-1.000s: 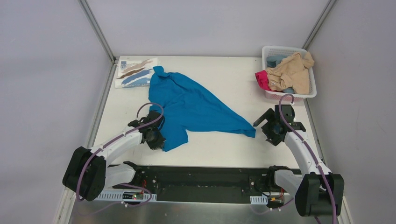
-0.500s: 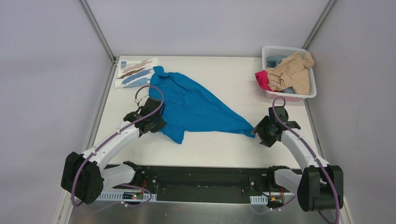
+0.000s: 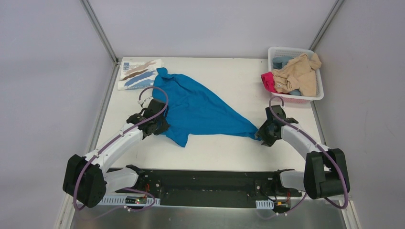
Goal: Fold and stack the t-shirts
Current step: Flatten out the tshirt
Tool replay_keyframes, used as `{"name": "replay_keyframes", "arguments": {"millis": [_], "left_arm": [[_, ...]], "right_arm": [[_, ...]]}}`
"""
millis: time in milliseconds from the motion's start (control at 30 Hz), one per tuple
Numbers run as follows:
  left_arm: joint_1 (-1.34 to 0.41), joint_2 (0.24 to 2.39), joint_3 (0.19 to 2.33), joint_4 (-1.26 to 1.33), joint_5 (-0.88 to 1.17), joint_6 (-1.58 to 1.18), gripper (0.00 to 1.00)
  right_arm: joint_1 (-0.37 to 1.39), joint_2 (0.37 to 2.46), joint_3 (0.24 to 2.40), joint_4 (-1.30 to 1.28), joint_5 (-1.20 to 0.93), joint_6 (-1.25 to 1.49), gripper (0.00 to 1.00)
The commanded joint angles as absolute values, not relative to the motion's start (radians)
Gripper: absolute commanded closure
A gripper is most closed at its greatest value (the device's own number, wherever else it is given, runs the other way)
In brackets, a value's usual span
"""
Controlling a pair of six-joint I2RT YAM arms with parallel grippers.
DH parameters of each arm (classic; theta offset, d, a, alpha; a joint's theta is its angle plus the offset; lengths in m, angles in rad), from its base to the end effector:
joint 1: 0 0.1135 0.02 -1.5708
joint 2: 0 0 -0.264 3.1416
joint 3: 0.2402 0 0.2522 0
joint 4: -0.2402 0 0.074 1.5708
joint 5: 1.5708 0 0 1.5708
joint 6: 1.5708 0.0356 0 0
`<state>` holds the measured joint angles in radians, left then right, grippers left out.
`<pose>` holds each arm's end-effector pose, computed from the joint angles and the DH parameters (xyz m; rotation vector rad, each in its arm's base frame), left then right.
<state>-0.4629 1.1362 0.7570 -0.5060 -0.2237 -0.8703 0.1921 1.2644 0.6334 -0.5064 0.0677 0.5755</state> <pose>0.2070 -0.0945 0.2339 -0.5920 2.3804 -0.3245 0.2160 0.0396 0.1697 0.5365 2.6580 0.1384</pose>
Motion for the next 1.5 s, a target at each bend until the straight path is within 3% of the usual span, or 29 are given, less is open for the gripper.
{"name": "replay_keyframes", "arguments": {"millis": [0, 333, 467, 600, 833, 1133, 1300, 1467], "left_arm": [[-0.45, 1.121, 0.78, -0.517, -0.258, -0.853, 1.0], [-0.445, 1.121, 0.777, -0.517, -0.256, -0.847, 1.0], [-0.443, 1.117, 0.774, -0.517, -0.255, -0.847, 1.0], [-0.436, 1.115, 0.774, -0.517, -0.262, -0.85, 1.0], [-0.334, 1.118, 0.873, -0.517, -0.28, -0.811, 1.0], [-0.225, 1.16, 1.256, -0.505, -0.36, -0.661, 1.0], [-0.192, 1.164, 1.448, -0.511, -0.389, -0.581, 1.0], [-0.192, 1.113, 1.606, -0.512, -0.371, -0.513, 1.0]], "right_arm": [[0.196, 1.294, 0.651, -0.503, 0.148, 0.579, 0.54], [0.198, 1.357, 0.656, -0.417, 0.064, 0.556, 0.57], [0.204, 1.374, 0.66, -0.425, 0.056, 0.552, 0.7], [0.207, 1.36, 0.652, -0.439, 0.088, 0.548, 1.0], [0.207, 1.27, 0.689, -0.518, 0.206, 0.499, 1.0], [0.207, 1.074, 0.859, -0.48, 0.446, 0.261, 1.0], [0.206, 0.96, 0.939, -0.288, 0.427, 0.018, 1.0], [0.206, 0.935, 1.168, -0.29, 0.336, -0.077, 1.0]]}}
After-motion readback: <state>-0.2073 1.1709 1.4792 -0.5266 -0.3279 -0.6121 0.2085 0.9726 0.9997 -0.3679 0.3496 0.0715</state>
